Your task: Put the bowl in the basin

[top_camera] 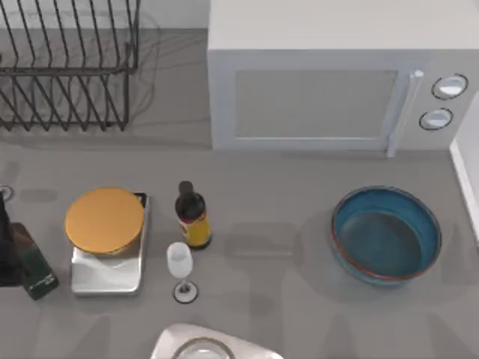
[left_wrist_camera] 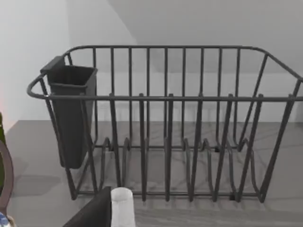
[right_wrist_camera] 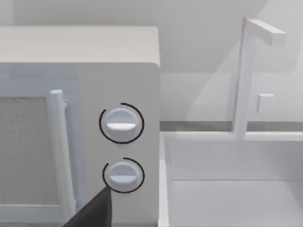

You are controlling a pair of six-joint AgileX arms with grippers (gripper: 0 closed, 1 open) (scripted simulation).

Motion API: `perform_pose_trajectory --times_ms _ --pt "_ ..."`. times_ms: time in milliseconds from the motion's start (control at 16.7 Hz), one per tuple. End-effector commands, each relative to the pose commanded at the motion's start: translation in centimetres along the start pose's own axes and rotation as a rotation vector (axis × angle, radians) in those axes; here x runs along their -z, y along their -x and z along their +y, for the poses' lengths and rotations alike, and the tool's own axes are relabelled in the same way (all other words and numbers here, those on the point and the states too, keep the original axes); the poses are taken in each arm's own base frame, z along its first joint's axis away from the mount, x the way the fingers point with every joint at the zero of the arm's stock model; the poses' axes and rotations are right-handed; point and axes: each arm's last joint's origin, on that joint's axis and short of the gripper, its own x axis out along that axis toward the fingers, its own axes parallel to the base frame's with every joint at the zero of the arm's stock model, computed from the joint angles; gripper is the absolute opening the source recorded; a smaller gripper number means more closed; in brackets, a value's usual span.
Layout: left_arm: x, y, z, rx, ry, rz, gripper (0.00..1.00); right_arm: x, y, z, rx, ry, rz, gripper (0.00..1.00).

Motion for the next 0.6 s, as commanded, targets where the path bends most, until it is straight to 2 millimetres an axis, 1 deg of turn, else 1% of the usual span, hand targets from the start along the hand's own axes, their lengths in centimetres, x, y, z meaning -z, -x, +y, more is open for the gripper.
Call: perform_pose_trajectory --times_ms 180,300,480,600 --pt "0.0 0.0 0.0 0.000 0.000 0.000 1.00 -0.2 0.0 0.0 -0.003 -0.002 0.010 1.00" --pt "0.0 0.0 0.0 0.000 0.000 0.000 1.00 -1.1 0.0 0.1 -0.013 -0.014 0.057 1.00" --pt "0.0 0.0 0.0 0.000 0.000 0.000 1.00 -3.7 -0.5 0.5 -0.036 -0.042 0.193 1.00" --pt "0.0 0.0 0.0 0.000 0.000 0.000 1.00 -5.7 -1.6 0.8 -0.052 -0.061 0.333 1.00"
